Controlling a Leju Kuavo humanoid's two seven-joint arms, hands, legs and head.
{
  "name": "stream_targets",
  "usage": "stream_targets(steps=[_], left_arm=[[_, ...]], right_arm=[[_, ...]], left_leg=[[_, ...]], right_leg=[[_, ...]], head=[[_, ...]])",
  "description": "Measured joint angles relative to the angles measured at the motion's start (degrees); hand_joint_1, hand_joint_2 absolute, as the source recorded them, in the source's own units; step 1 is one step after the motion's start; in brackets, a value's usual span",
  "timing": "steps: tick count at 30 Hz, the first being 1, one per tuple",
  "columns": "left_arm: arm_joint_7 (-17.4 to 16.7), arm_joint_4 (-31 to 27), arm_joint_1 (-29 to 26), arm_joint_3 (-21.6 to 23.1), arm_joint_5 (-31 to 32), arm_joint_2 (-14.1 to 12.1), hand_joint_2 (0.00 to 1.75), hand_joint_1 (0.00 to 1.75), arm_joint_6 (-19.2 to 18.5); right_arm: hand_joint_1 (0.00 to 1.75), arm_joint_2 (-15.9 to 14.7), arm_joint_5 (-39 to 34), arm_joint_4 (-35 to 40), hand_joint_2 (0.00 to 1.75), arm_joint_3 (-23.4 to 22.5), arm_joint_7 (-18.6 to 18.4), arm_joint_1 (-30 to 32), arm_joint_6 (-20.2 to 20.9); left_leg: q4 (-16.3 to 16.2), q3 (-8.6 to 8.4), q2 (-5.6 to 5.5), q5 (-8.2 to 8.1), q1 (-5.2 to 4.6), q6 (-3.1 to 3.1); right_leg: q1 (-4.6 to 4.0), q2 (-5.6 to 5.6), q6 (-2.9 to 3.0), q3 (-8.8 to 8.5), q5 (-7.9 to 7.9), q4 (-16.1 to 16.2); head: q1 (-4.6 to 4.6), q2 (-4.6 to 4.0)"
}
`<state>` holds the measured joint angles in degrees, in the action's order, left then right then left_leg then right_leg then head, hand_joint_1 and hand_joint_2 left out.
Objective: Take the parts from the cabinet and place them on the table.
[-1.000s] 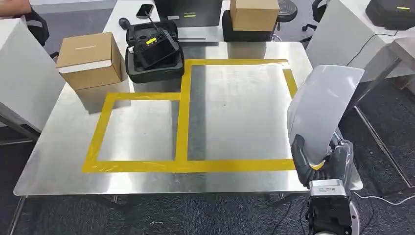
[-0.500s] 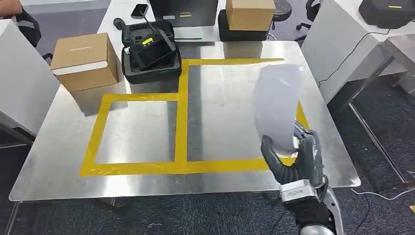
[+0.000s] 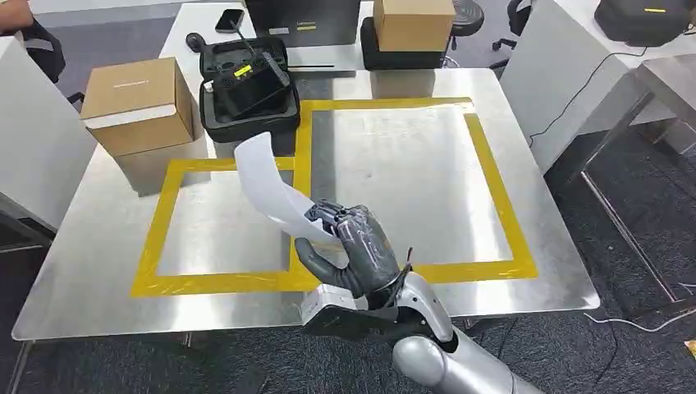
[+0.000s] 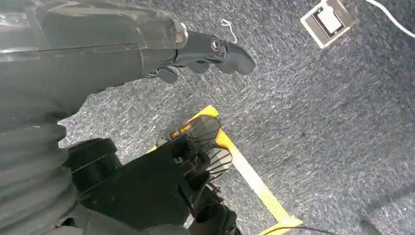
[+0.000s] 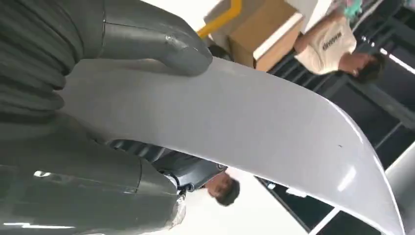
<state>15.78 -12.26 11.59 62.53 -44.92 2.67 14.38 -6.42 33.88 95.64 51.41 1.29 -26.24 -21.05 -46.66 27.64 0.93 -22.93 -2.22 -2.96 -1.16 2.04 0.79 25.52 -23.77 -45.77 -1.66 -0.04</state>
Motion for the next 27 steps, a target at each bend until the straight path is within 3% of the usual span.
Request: stream_targets(steps=[4,8,14,16,19,23,27], left_arm=[[0.0,0.0,0.0,0.5,0.0,0.0,1.75,0.0,-0.1],[-1.4,0.0,0.1,1.2,1.8,0.3,1.75,0.0,-1.2],[-2.4,0.0,0.9,2.5,4.0,1.7,1.75,0.0,-2.6],[-2.4,0.0,1.0,2.8,4.5,2.1,1.75,0.0,-3.0],[-2.6,0.0,1.0,3.5,5.1,2.4,1.75,0.0,-3.5],[-3.3,0.0,0.4,3.8,5.1,2.3,1.75,0.0,-3.6],[-3.4,0.0,-0.1,4.1,5.6,2.0,1.75,0.0,-3.6]], right_arm=[[1.75,0.9,0.0,-2.6,1.75,1.6,0.0,-1.0,0.0],[1.75,3.0,-1.2,-7.1,1.75,3.9,-1.1,-3.9,3.1],[1.75,11.4,1.3,-25.0,1.75,8.8,-2.9,-10.1,3.1],[1.75,14.0,2.6,-31.5,1.75,9.9,-5.1,-11.6,3.0],[1.75,16.9,5.2,-41.4,1.75,11.4,-12.2,-13.9,3.6],[1.75,18.1,8.8,-51.3,1.75,12.7,-21.5,-16.0,5.4],[1.75,18.3,10.9,-57.6,1.75,13.3,-23.1,-17.6,2.8]], left_leg=[[0.0,-0.01,-0.28,0.05,0.01,0.07],[0.0,0.02,-0.34,0.16,0.0,0.22],[0.0,0.03,-0.26,0.41,0.04,0.27],[0.0,0.04,-0.32,0.51,0.1,0.35],[0.0,0.03,-0.55,0.56,0.11,0.38],[0.0,0.05,-0.95,0.64,0.12,0.47],[0.0,0.06,-1.19,0.67,0.11,0.42]], right_leg=[[0.0,-0.04,0.01,-0.02,0.0,0.0],[0.0,-0.06,0.07,-0.03,0.06,0.0],[-0.03,-0.22,0.17,-0.04,0.23,0.0],[-0.06,-0.35,0.22,-0.01,0.31,0.0],[-0.06,-0.43,0.22,-0.01,0.31,0.0],[-0.06,-0.56,0.25,-0.01,0.35,0.0],[-0.04,-0.63,0.22,-0.02,0.37,0.0]], head=[[-0.02,0.0],[-0.04,0.0],[0.04,0.0],[0.11,0.0],[0.09,0.0],[0.04,0.0],[-0.02,0.0]])
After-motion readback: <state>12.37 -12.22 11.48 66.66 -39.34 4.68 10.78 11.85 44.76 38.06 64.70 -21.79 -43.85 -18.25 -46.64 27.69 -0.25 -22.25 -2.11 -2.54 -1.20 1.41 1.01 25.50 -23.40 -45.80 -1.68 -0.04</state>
